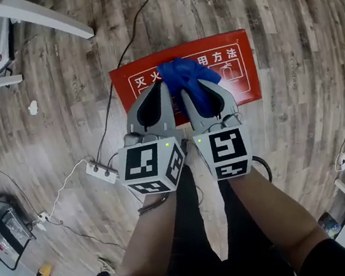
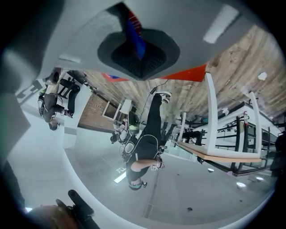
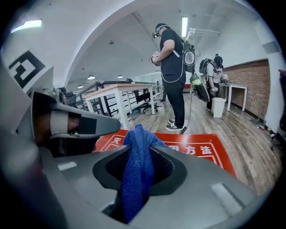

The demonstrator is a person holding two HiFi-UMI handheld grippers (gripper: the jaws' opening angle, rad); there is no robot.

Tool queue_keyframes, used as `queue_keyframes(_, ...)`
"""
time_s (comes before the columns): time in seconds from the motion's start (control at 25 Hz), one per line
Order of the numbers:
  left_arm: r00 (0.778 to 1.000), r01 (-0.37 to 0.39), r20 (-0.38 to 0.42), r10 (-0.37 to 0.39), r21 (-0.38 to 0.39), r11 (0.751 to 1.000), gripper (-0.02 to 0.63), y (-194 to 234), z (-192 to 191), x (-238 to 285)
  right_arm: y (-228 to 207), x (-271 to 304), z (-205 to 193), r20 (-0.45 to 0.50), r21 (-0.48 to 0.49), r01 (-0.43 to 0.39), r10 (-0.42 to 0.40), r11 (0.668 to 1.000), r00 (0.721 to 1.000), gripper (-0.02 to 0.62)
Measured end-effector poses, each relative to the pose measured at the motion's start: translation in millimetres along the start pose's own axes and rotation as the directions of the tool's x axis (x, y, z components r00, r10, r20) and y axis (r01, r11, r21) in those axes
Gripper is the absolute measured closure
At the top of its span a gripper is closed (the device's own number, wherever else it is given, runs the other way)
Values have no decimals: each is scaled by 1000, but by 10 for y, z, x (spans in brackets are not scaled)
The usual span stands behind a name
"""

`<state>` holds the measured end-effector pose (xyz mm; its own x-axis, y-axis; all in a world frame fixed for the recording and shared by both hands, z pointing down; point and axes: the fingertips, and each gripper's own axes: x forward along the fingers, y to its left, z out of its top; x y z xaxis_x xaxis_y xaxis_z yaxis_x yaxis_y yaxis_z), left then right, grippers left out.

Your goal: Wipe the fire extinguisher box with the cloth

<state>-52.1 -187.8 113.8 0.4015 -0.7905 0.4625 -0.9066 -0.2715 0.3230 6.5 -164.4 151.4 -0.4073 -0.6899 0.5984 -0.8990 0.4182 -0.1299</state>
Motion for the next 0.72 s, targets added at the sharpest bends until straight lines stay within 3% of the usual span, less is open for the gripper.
queue_keyframes(0.4, 997, -82, 13, 82, -44, 996, 601, 1020, -108, -838, 1299, 236, -15, 1, -41, -91, 91, 995, 996, 476)
queue_keyframes(0.56, 997, -82, -1, 82, -44, 996, 601, 1212, -141, -1032, 1543, 247, -10, 3, -23, -89, 90, 996, 996, 476)
queue_keyframes(0.72, 997, -81, -4, 81, -40, 996, 601, 1199, -155, -1058, 1517, 201, -44, -1, -6, -84, 84, 996, 996, 476)
